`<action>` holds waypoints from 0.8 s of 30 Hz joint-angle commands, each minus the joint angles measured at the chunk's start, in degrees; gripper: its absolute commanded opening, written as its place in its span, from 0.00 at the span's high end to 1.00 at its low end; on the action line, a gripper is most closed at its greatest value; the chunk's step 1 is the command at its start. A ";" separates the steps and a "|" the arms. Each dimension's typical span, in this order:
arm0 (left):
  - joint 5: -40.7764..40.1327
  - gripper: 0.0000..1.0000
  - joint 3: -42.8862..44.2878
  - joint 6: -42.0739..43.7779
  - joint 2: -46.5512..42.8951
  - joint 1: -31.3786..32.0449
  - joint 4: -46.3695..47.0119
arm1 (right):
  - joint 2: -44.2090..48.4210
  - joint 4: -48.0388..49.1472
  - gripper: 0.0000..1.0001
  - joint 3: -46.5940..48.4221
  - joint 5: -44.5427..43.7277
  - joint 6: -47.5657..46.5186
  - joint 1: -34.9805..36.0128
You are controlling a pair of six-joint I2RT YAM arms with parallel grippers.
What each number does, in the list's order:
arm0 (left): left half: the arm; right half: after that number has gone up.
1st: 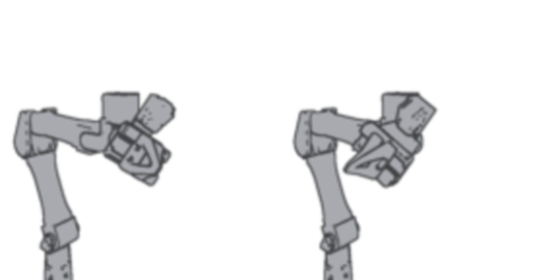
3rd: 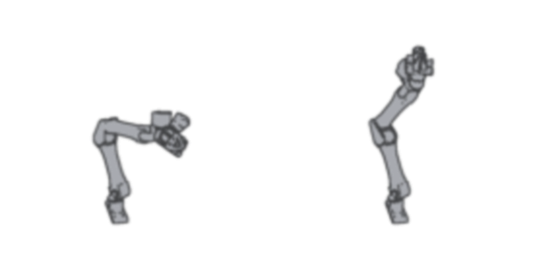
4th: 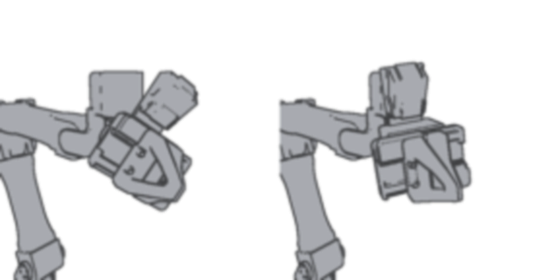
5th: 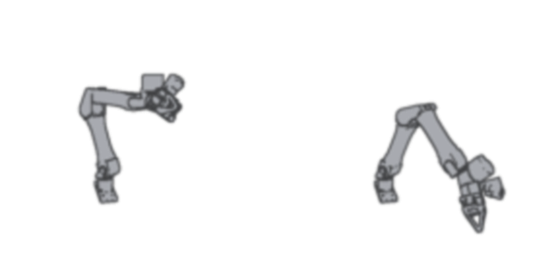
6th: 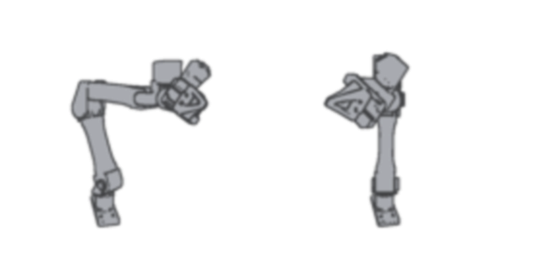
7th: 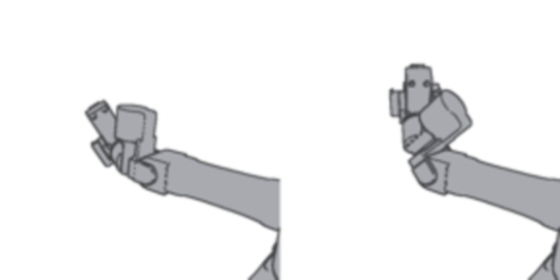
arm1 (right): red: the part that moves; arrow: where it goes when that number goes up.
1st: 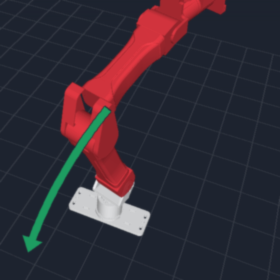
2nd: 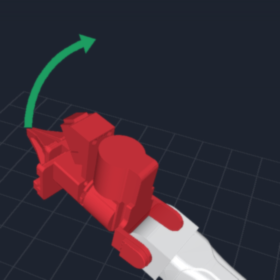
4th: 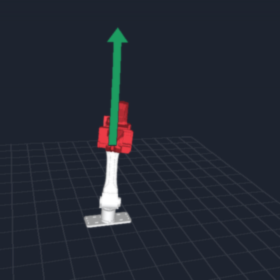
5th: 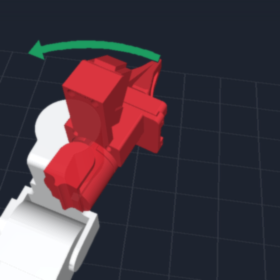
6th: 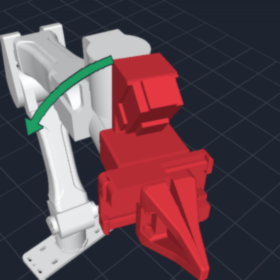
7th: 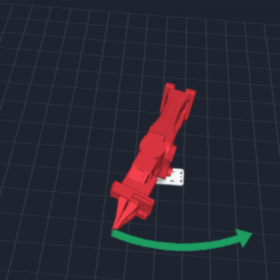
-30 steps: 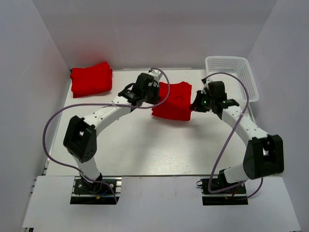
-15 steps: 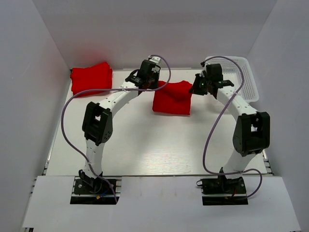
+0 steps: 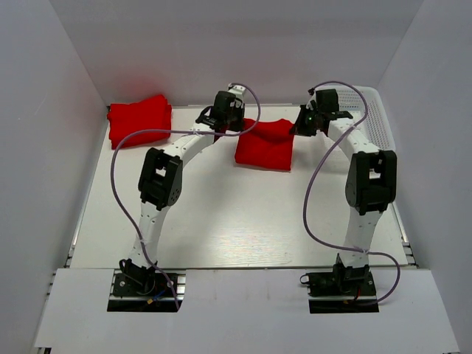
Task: Fold and stack the t-shirts
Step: Fold the long partially folded tshirt into a neat square
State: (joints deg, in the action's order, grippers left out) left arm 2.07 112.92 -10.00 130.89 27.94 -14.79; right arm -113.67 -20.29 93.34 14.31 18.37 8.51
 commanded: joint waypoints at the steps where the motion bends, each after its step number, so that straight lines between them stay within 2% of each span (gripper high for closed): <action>1: 0.92 1.00 3.61 1.39 1.38 -1.49 7.40 | -4.69 2.19 1.00 5.96 0.72 1.75 -1.83; 2: 0.92 1.00 6.40 1.39 2.52 -1.49 7.40 | -5.94 1.93 0.99 9.11 1.94 1.50 -2.01; 3: 0.92 1.00 7.74 1.39 3.83 -2.01 7.40 | -6.82 2.45 0.92 10.18 2.48 1.58 -2.27; 5: 0.92 0.89 10.63 1.39 7.53 -2.02 8.62 | -11.13 4.46 0.80 12.29 3.00 1.76 -2.45; 6: 0.92 0.86 11.17 1.39 8.67 -2.54 11.16 | -12.27 5.95 0.70 15.00 3.36 1.58 -2.62; 7: 0.05 0.73 13.09 1.39 9.72 -2.54 11.88 | -15.41 7.36 0.66 15.90 4.93 2.71 -2.71; 8: -1.00 0.62 14.07 0.86 11.91 -2.54 13.28 | -16.58 9.64 0.57 19.13 6.60 3.16 -2.89; 9: -2.14 0.43 15.56 -0.19 12.89 -2.54 13.99 | -19.02 10.70 0.10 20.99 8.87 5.08 -3.32; 10: -0.06 0.01 19.05 -0.72 13.59 -3.15 14.00 | -21.48 11.67 0.10 27.36 9.51 6.05 -3.33; 13: -1.35 0.00 20.85 0.59 12.82 -3.68 15.57 | -22.92 13.51 0.10 31.98 8.11 6.85 -3.50; 15: -3.20 0.00 19.09 0.60 11.15 -3.69 15.58 | -18.62 17.28 0.10 29.37 8.63 6.86 -3.42; 16: -1.82 0.00 17.70 2.51 9.49 -3.69 14.53 | -17.04 19.65 0.10 22.48 9.33 6.07 -3.07; 17: -0.32 0.00 16.64 3.14 8.43 -3.69 13.91 | -12.41 22.99 0.10 19.80 9.69 5.54 -2.89; 19: 1.09 0.00 11.72 3.84 5.45 -3.69 13.29 | -9.14 23.55 0.10 12.95 9.78 4.49 -2.36; 21: 3.28 0.00 7.69 3.85 4.12 -3.69 12.59 | -6.57 21.98 0.10 9.34 8.99 2.99 -2.10; 24: 7.06 0.00 6.35 3.85 3.58 -3.69 9.34 | -3.33 20.39 0.10 5.02 8.28 0.71 -1.75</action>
State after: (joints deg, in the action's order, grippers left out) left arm 4.19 120.81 -7.25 140.03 24.01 -3.14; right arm -121.12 -2.39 100.66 22.17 22.04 6.17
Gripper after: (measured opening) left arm 0.993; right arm 0.904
